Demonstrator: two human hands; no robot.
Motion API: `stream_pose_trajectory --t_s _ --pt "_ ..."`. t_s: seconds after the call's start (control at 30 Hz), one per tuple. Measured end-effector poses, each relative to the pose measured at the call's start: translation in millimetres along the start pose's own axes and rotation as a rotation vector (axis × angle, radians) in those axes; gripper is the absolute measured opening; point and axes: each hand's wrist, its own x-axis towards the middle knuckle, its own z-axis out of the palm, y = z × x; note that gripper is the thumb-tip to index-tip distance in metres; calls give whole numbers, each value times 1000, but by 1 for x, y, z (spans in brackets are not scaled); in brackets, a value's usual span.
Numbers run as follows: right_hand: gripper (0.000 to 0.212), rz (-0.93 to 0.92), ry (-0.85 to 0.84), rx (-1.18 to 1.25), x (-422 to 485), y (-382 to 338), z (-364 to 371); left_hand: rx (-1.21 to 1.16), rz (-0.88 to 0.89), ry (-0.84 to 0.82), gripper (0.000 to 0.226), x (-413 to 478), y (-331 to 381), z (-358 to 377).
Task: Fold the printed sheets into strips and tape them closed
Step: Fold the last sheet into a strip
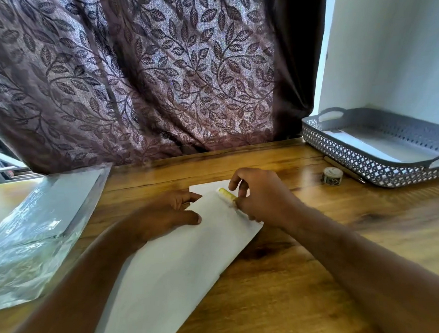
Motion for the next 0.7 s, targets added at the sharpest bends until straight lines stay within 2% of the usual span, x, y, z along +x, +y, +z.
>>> stream_pose_trajectory --t_s 0.07,0.2,0.37,0.53,0.7 --pt "10 61 -9 101 0 -2 1 27 4 15 37 0 0 1" --pt "3 142 -83 184 0 -6 3 38 17 6 37 0 0 3" --pt "23 227 -158 402 0 -8 0 125 38 -7 29 3 -1 2" --pt "25 263 -175 445 -1 -10 -3 215 65 -9 33 0 4 6" --pt "26 260 -185 628 -1 -12 -12 240 92 19 38 1 -2 7"
